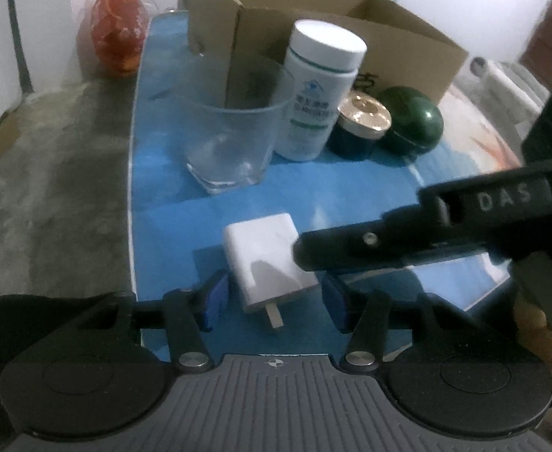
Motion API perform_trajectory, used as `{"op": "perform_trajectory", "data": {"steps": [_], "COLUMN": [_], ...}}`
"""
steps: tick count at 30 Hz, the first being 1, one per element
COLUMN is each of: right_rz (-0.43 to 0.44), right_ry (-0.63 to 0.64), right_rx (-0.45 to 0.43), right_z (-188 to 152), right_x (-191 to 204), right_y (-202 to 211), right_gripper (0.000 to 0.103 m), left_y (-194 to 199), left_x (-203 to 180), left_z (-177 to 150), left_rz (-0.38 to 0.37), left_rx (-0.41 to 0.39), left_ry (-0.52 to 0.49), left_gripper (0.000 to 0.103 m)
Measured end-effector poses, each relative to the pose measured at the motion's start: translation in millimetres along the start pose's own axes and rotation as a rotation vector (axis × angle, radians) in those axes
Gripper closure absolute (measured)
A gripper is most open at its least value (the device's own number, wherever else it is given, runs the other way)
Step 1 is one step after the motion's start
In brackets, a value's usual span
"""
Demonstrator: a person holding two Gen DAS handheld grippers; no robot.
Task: Organize rigid objects
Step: 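Move the right gripper back to the table toward the white charger plug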
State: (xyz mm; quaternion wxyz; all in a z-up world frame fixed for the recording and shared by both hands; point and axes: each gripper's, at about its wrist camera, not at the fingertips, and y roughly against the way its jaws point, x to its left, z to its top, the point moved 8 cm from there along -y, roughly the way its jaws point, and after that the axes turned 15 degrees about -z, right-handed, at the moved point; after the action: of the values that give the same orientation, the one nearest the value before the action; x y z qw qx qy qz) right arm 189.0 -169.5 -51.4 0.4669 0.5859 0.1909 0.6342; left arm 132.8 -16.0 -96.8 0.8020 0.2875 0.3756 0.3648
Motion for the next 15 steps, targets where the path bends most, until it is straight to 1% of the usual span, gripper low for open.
{"op": "perform_trajectory", "data": {"steps": [2, 5, 9, 12, 15], "right_rz": [-0.003, 0.015, 0.004, -0.027, -0.051], "right_ry": [-0.002, -0.009, 0.01, 0.024, 0.001], "right_rx": [0.003, 0.015, -0.004, -0.031, -0.067], "right_z": [0, 0, 4, 6, 6], "right_x": [-1, -2, -3, -10, -21], "right_y": [-1, -4, -4, 6, 19], "right_gripper": [0.058, 0.064, 0.063, 0.063, 0.063], "left_y": [-2, -4, -6, -11, -17], "left_x": [-3, -6, -12, -23, -34], "left_z": [-2, -3, -3, -3, -3], "left_rz": [0.015, 0.023, 0.04, 0.025, 0.0], "left_rx": [0.001, 0.004, 0.006, 0.009, 0.013], "left_ry": [-0.029, -0.051, -0.086, -0.114, -0.135], "left_gripper": [0.051, 0.051, 0.052, 0.052, 0.052]}}
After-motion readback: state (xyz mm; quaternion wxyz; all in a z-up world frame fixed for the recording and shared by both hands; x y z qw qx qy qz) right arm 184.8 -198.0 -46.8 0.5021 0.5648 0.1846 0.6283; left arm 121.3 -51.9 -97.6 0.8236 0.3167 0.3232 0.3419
